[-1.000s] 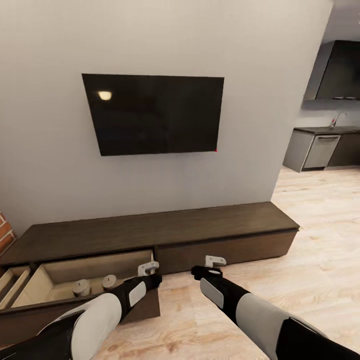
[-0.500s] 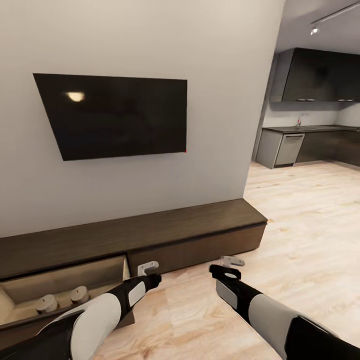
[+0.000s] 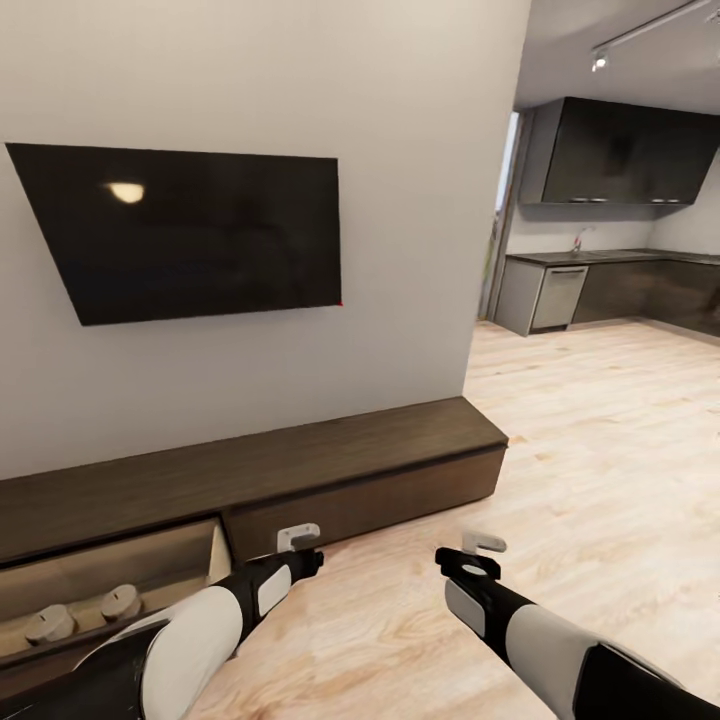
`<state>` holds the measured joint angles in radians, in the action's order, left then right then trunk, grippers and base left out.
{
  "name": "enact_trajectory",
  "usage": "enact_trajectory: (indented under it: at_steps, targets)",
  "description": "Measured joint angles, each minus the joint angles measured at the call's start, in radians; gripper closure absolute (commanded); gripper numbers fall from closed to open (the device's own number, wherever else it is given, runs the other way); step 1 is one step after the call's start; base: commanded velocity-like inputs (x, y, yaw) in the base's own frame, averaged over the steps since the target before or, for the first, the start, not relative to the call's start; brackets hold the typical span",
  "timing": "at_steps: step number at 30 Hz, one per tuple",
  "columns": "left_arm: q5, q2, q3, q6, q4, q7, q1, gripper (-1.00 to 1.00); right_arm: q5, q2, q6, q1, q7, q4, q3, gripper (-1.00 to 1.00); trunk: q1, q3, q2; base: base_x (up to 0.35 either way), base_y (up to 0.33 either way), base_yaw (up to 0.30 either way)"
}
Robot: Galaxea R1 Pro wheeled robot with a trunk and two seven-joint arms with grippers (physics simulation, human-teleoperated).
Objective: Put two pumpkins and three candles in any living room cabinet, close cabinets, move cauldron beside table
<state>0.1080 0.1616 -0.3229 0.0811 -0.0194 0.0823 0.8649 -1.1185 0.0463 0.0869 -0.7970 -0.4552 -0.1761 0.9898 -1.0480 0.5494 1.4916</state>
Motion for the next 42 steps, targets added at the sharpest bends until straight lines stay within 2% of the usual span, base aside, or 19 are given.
enact_trajectory:
  at_steps: [7,12,13,15,16,17,21,25,30,31,34,37,42]
  targets:
    - [0.015,0.0,0.0,0.0,0.0,-0.001,0.0,-1.0,0.0,0.001,0.001,0.027,0.006,0.0,0.0,-1.0,0.0,0.0,0.0,0.078,-0.252,-0.001]
    - [0.016,0.0,0.0,0.0,0.0,-0.002,0.0,-1.0,-0.04,-0.002,0.002,0.032,0.015,0.001,0.0,-1.0,0.0,0.0,0.0,0.089,-0.253,-0.001]
    - [0.016,0.001,0.0,0.001,0.0,-0.003,-0.02,-1.0,-0.071,0.003,0.002,0.041,0.019,0.018,0.0,-1.0,0.0,0.0,0.0,0.144,-0.243,-0.04]
    - [0.016,0.0,0.0,0.0,0.0,-0.001,-0.036,-1.0,-0.072,0.011,0.003,0.061,0.027,0.021,0.001,-1.0,0.0,0.001,0.0,0.139,-0.176,-0.178]
    - [0.016,-0.001,0.0,-0.002,0.0,-0.001,-0.071,-1.0,-0.074,0.014,0.002,0.075,0.042,0.025,0.0,-1.0,0.0,0.001,0.0,0.131,-0.116,-0.214]
    - [0.016,-0.003,0.0,-0.001,0.0,-0.002,-0.082,-1.0,-0.073,0.016,0.002,0.077,0.043,0.025,0.002,-1.0,0.0,0.0,0.0,0.106,-0.091,-0.19]
    - [0.017,-0.022,0.0,-0.004,0.0,-0.021,-0.117,-1.0,-0.073,0.028,0.0,0.083,0.043,0.028,0.002,-1.0,0.0,-0.005,0.0,0.055,-0.048,-0.179]
    - [0.017,-0.069,0.0,-0.006,0.0,-0.047,-0.147,-1.0,-0.073,0.03,0.0,0.099,0.042,0.028,0.0,-1.0,0.0,-0.009,0.0,0.025,-0.008,-0.16]
    - [0.017,-0.09,0.0,-0.008,0.0,-0.091,-0.173,-1.0,-0.073,0.031,0.002,0.107,0.043,0.029,0.0,-1.0,0.0,-0.015,0.0,0.059,-0.001,-0.143]
    - [0.017,-0.103,0.0,-0.009,0.0,-0.098,-0.181,-1.0,-0.075,0.031,0.006,0.13,0.042,0.03,-0.001,-1.0,0.0,-0.016,0.0,0.011,0.0,-0.201]
    - [0.017,-0.109,0.0,-0.023,0.0,-0.101,-0.196,-1.0,-0.074,0.031,0.027,0.154,0.043,0.029,0.0,-1.0,0.0,-0.016,0.0,0.005,0.0,-0.23]
    - [0.017,-0.131,0.0,-0.056,0.0,-0.102,-0.221,-1.0,-0.074,0.032,0.054,0.166,0.045,0.029,0.0,-1.0,0.0,-0.017,0.0,0.001,0.0,-0.254]
    - [0.017,-0.135,0.0,-0.058,0.0,-0.101,-0.225,-1.0,-0.073,0.033,0.057,0.169,0.046,0.03,0.001,-1.0,0.0,-0.017,0.0,0.0,0.0,-0.259]
